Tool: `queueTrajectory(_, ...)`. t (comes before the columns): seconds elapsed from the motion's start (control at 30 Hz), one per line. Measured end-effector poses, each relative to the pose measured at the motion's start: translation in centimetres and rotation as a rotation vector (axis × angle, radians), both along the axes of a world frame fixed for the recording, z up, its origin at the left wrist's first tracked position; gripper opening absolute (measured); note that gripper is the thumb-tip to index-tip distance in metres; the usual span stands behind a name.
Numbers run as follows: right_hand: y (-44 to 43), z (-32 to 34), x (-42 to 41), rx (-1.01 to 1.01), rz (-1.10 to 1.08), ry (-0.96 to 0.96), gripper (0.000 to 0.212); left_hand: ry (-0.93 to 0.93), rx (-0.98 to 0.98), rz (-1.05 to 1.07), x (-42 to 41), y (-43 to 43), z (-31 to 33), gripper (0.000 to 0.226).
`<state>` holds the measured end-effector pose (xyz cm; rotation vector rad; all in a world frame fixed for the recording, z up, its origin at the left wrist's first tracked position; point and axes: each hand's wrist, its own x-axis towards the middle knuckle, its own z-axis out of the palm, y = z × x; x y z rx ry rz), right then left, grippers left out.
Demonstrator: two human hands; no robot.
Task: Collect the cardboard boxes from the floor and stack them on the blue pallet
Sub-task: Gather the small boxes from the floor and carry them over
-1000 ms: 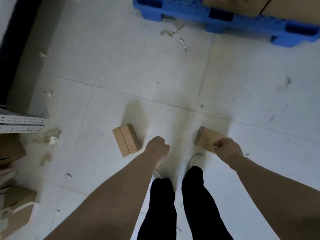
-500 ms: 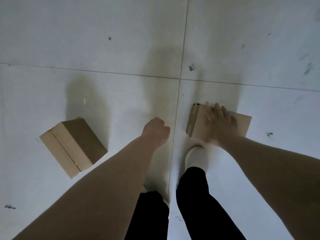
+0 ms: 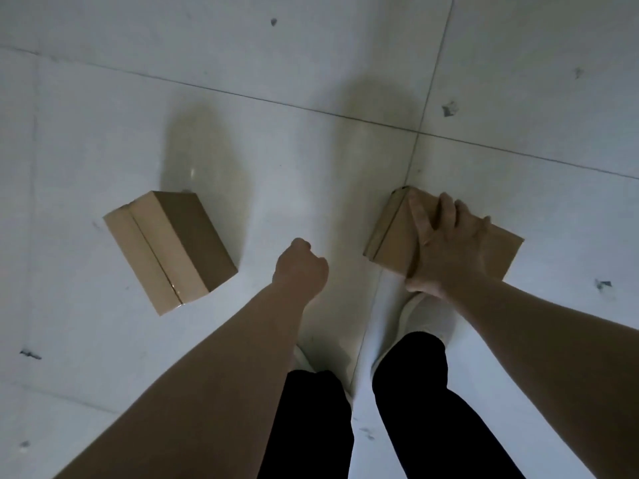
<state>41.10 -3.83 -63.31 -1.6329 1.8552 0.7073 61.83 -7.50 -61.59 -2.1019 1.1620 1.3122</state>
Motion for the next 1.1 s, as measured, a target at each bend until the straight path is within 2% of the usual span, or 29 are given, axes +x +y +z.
queueTrajectory(0.17,-3.9,0.7,7.7,-0.057,-0.044,-0.107,0.147,-0.312,-0.286,0.050,7.8,-0.8,1.5,0.058)
queueTrajectory(0.23,-5.3,0.2,11.0,-0.065,-0.094,-0.187,0.145,-0.430,-0.336,0.116,11.1,-1.5,1.3,0.077)
queueTrajectory(0.33,-7.1,-0.9,15.6,-0.040,-0.133,-0.230,0.142,-0.494,-0.216,0.230,15.6,-2.0,0.3,0.120)
queueTrajectory(0.43,-7.6,-2.4,18.6,-0.009,-0.128,-0.214,0.140,-0.499,-0.123,0.358,18.8,-1.7,-1.7,0.140)
queueTrajectory(0.53,-6.7,-3.2,20.0,-0.026,-0.101,-0.169,0.141,-0.467,-0.159,0.519,20.4,-0.7,-3.3,0.135)
queueTrajectory(0.63,-6.6,-3.2,20.3,-0.029,-0.093,-0.160,0.142,-0.409,-0.187,0.568,18.9,0.8,-3.4,0.128)
queueTrajectory(0.73,-6.5,-1.4,19.0,0.017,-0.274,-0.217,0.142,-0.296,-0.131,0.624,14.9,3.4,-1.5,0.129)
queueTrajectory(0.83,-4.5,2.5,16.8,0.041,-0.465,-0.177,0.142,-0.210,-0.036,0.643,11.0,5.9,2.3,0.129)
queueTrajectory(0.97,-1.2,10.0,14.2,0.021,-0.503,-0.096,0.139,-0.204,-0.002,0.603,8.0,7.7,9.5,0.130)
queueTrajectory(1.1,-0.4,18.4,11.6,0.015,-0.586,-0.122,0.138,-0.157,-0.034,0.506,7.2,7.1,17.9,0.128)
